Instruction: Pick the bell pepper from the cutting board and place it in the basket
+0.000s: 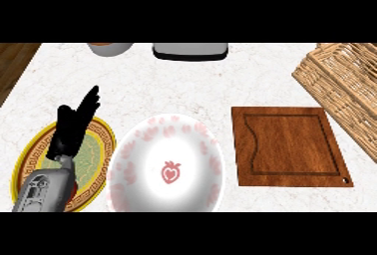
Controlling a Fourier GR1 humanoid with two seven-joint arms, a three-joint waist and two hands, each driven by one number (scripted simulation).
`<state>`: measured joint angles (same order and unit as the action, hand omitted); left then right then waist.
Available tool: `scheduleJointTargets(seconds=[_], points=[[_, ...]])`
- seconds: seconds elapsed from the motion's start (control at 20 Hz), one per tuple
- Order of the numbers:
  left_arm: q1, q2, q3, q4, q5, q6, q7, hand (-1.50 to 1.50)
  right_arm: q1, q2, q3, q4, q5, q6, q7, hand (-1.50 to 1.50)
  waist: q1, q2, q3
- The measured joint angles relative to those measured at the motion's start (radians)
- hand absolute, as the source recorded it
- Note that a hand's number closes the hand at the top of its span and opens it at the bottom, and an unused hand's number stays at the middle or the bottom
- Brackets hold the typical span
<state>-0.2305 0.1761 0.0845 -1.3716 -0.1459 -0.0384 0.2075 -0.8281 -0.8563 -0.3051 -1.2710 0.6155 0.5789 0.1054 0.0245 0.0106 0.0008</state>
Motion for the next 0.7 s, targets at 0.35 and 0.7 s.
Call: scheduleJointTargets(seconds=[0.35,0.7], points=[[-0.011,0.008,0.008,-0.013,0.006,-0.008,0.027,0.00,-0.027,-0.030,0.035,0.294,0.062,-0.120,-0.279,1.50,0.000,-0.003,0.000],[-0.014,0.004,0.003,-0.019,0.002,-0.012,0.032,0.00,-0.050,-0.020,0.067,0.541,0.139,-0.252,-0.459,1.50,0.001,-0.002,0.000]])
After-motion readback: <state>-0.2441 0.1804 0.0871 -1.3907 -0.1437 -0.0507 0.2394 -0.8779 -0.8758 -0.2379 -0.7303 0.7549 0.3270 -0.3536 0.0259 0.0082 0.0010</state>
